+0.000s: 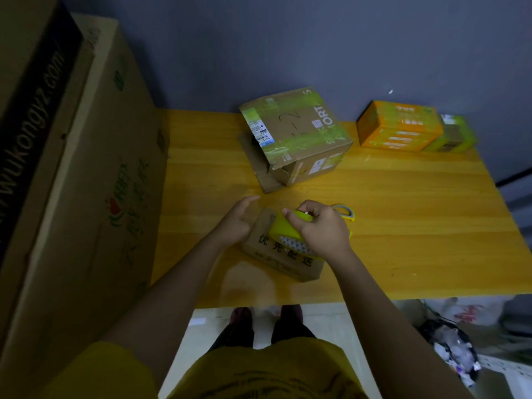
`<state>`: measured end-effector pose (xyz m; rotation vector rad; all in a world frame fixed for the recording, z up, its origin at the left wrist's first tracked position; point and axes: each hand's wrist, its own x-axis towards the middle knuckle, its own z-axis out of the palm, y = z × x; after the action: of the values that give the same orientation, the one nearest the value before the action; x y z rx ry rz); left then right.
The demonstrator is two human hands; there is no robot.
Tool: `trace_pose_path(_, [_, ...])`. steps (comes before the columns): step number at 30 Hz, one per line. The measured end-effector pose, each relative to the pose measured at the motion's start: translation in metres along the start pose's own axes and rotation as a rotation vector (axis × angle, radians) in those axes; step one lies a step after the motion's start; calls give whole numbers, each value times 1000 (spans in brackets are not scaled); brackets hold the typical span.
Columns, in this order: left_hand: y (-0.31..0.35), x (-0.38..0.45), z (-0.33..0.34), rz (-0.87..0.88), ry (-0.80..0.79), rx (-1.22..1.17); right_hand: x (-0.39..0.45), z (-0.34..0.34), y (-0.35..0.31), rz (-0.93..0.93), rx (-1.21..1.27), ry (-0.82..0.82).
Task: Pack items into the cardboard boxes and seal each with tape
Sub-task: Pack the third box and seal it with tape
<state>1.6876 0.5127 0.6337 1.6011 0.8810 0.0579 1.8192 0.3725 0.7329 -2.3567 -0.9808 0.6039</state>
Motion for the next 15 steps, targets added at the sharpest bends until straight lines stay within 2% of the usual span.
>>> trace_pose_path(4, [11, -8, 8, 1, -313, 135, 1, -2, 2, -61, -3, -45])
trace_pose_path(6, [10, -10, 18, 20, -299, 202, 7, -7, 4, -56, -24, -133])
trace_pose_path(9, [5, -10, 23, 46, -202, 156, 12, -17, 11, 9, 67, -277])
trace_pose_path(12, [2, -14, 20, 23, -220, 83, 5, -19, 14, 62, 226, -240])
trace_pose_path(15, [5, -15, 22, 21, -225, 16, 1, -29, 14, 91, 126, -210])
